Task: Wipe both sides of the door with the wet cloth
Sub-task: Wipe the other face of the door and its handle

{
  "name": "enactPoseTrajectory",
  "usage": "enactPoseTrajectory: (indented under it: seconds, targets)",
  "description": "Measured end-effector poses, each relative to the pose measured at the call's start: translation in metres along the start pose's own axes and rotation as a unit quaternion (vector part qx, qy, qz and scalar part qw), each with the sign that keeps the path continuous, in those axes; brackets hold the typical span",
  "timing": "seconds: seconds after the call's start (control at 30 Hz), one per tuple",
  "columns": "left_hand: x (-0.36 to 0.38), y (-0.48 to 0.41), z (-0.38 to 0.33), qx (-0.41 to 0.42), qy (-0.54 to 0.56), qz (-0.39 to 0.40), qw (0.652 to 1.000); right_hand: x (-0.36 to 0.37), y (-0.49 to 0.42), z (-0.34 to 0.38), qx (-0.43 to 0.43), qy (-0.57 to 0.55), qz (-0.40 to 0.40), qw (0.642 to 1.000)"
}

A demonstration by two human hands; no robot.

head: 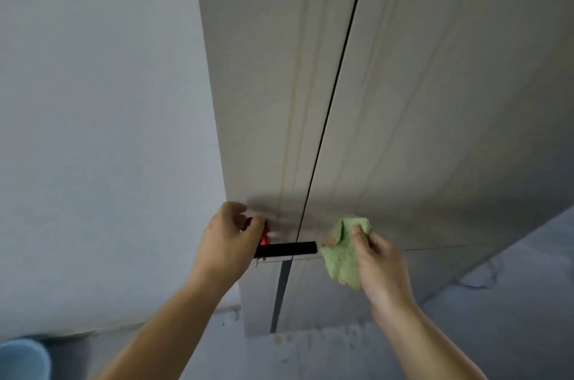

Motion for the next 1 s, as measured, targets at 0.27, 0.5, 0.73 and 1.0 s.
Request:
enactPoseTrajectory:
  seconds: [0.27, 0.5, 0.73, 1.0]
  targets:
    - [-0.075, 0.060, -0.241, 0.282, 0.056, -0.140, 0.948, -0.089, -0.016, 0.238, -0.342, -0.097, -0.048, 0.933]
    - [-0.194, 0.118, -0.466, 0.501, 0.019, -0.314, 0.806, -0.166, 0.039, 0.512, -0.612, -0.153, -0.224, 0.743]
    - [-0.278, 0.125, -0.577, 0.531, -0.095, -0.423, 0.728, -0.190, 0.060, 0.694, -0.631, -0.149, -0.314, 0.694]
    - [-0.329, 0.104, -0.639, 0.542, -0.139, -0.454, 0.693, -0.187, 0.101, 0.822, -0.636, -0.080, -0.409, 0.650]
Point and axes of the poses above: each hand's wrist, its own y-axis away from the middle knuckle, its own x-axis out of the palm, z = x × y, the point moved 8 cm from there along -y, towards the middle knuckle, and after that the axes turned 2 degrees about -z, right-handed, at the moved point
